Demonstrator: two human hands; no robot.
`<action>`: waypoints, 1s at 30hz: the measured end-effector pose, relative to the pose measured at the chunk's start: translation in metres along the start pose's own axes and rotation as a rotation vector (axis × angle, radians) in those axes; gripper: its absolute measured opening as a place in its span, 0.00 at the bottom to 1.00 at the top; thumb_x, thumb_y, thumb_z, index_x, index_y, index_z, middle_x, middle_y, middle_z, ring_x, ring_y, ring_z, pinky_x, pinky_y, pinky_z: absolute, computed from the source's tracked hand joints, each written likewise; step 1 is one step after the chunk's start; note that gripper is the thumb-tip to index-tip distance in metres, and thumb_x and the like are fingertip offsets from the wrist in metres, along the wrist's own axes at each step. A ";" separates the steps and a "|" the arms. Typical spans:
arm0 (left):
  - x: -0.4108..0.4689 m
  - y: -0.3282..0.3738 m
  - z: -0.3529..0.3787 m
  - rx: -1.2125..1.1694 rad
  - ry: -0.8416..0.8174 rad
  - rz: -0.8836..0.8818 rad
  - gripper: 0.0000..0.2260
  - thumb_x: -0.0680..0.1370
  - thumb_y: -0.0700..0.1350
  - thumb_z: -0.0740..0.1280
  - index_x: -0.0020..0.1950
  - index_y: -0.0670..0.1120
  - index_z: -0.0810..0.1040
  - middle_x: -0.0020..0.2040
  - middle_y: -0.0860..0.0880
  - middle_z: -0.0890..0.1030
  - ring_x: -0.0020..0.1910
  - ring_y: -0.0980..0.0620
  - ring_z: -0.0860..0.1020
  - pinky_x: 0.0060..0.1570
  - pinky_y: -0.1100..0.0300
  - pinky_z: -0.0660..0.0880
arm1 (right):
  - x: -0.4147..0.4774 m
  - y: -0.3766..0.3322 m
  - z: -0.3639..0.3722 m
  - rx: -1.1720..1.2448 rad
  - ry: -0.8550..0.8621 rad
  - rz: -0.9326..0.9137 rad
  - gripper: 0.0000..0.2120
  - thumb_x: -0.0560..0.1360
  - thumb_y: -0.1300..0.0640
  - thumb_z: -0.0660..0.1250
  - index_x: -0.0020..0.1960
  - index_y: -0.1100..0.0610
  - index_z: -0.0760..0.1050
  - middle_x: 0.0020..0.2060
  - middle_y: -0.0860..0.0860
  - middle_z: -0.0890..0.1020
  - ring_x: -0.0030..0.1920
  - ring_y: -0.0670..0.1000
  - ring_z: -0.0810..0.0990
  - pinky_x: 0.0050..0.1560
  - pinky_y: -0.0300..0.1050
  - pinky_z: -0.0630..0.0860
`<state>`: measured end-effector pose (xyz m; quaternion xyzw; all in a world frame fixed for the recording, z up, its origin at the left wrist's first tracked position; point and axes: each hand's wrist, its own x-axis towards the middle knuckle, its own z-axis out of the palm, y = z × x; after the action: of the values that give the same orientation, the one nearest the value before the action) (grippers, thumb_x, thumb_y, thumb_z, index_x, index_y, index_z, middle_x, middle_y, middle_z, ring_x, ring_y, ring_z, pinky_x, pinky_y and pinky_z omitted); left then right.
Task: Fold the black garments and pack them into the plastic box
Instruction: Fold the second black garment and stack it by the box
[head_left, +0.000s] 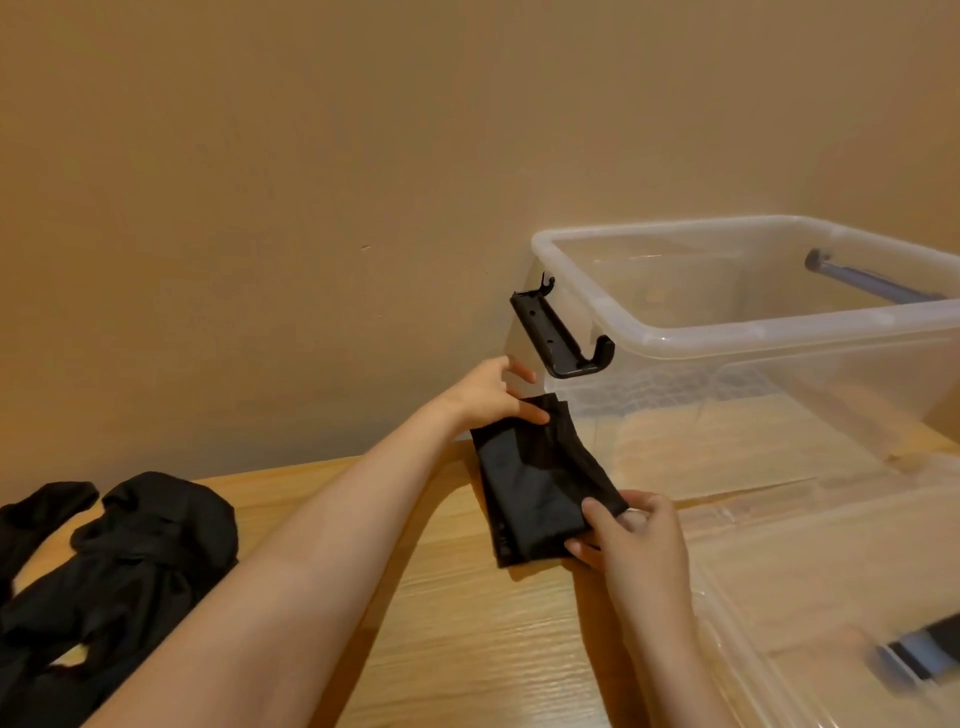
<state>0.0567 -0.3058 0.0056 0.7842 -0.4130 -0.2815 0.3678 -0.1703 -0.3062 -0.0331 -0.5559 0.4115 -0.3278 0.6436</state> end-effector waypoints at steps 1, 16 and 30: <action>0.002 -0.002 0.003 0.032 0.008 0.009 0.23 0.69 0.46 0.78 0.60 0.50 0.73 0.60 0.45 0.79 0.56 0.50 0.78 0.57 0.55 0.75 | -0.002 0.000 0.000 -0.050 0.012 -0.024 0.11 0.76 0.60 0.69 0.54 0.55 0.68 0.40 0.52 0.81 0.34 0.48 0.85 0.42 0.48 0.82; -0.139 -0.002 0.017 0.449 0.362 0.071 0.22 0.82 0.57 0.57 0.73 0.48 0.66 0.71 0.50 0.70 0.72 0.49 0.64 0.70 0.53 0.60 | -0.034 -0.004 -0.009 -0.446 0.066 -0.229 0.18 0.77 0.53 0.66 0.64 0.56 0.67 0.52 0.52 0.76 0.50 0.52 0.78 0.48 0.52 0.79; -0.194 -0.035 0.038 0.061 0.301 -0.071 0.24 0.81 0.52 0.63 0.74 0.46 0.63 0.68 0.47 0.72 0.64 0.51 0.72 0.60 0.60 0.68 | -0.054 0.017 -0.002 -0.878 0.010 -0.612 0.26 0.74 0.55 0.71 0.70 0.50 0.68 0.71 0.49 0.66 0.73 0.49 0.58 0.71 0.45 0.61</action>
<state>-0.0533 -0.1395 -0.0176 0.8424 -0.3336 -0.1608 0.3913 -0.1969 -0.2564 -0.0414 -0.8660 0.3319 -0.3000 0.2234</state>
